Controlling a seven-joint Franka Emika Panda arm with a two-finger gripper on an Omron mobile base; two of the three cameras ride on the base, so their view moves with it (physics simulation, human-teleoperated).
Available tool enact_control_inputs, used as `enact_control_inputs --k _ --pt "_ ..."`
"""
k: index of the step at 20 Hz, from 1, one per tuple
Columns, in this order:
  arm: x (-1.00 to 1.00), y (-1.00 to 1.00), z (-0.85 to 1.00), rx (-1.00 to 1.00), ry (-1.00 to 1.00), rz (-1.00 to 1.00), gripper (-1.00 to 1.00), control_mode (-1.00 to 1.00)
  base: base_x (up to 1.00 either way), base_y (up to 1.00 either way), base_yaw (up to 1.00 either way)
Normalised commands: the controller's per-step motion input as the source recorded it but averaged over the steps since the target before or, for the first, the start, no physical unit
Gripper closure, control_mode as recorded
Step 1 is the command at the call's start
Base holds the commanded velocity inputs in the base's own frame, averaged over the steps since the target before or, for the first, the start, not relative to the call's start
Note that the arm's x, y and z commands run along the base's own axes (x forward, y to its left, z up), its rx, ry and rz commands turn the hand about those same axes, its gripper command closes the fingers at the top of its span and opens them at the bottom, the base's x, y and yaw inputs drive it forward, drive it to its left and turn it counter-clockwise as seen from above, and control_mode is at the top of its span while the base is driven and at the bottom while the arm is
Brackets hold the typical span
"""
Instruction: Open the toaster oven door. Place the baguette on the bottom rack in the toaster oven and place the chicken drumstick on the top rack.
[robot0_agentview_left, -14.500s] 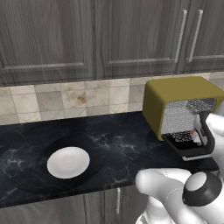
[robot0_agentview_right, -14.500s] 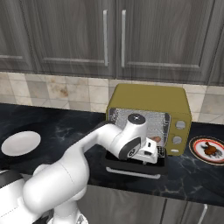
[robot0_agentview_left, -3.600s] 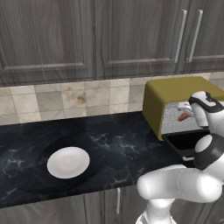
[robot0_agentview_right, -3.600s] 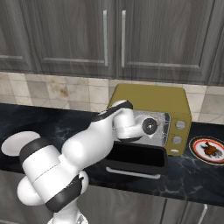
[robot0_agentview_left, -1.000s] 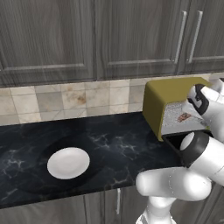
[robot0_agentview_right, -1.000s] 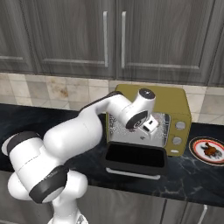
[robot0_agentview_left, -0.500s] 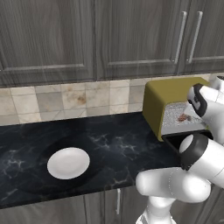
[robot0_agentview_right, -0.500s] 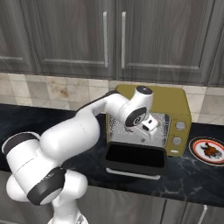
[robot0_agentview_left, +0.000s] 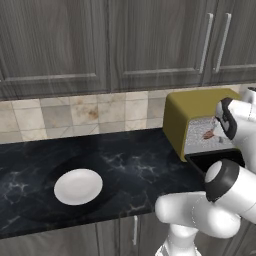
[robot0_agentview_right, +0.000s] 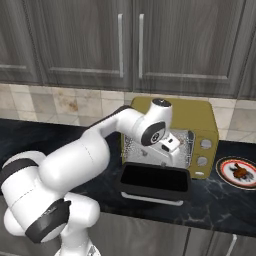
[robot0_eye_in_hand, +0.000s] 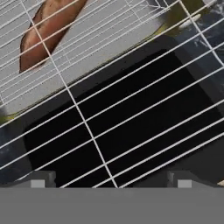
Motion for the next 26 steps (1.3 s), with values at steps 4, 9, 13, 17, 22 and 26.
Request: enact_control_inputs --k 4,9,13,17,22,26 --pt "-0.52 -0.13 -0.94 -0.04 0.19 0.00 -1.00 -1.00 0.00 0.00 0.00" --pt "-0.54 -0.10 -0.94 -0.03 0.18 0.00 -1.00 -1.00 0.00 0.00 0.00" --pt "-0.61 -0.09 -0.94 -0.02 0.12 0.00 -1.00 -1.00 0.00 0.00 0.00" --pt "-0.68 -0.06 -0.94 -0.04 0.07 0.00 -1.00 -1.00 0.00 0.00 0.00" --pt "-0.75 -0.07 -0.94 -0.03 0.02 0.00 -1.00 -1.00 0.00 0.00 0.00" --pt "-0.77 -0.03 -0.94 -0.05 0.00 0.00 -1.00 -1.00 0.00 0.00 0.00"
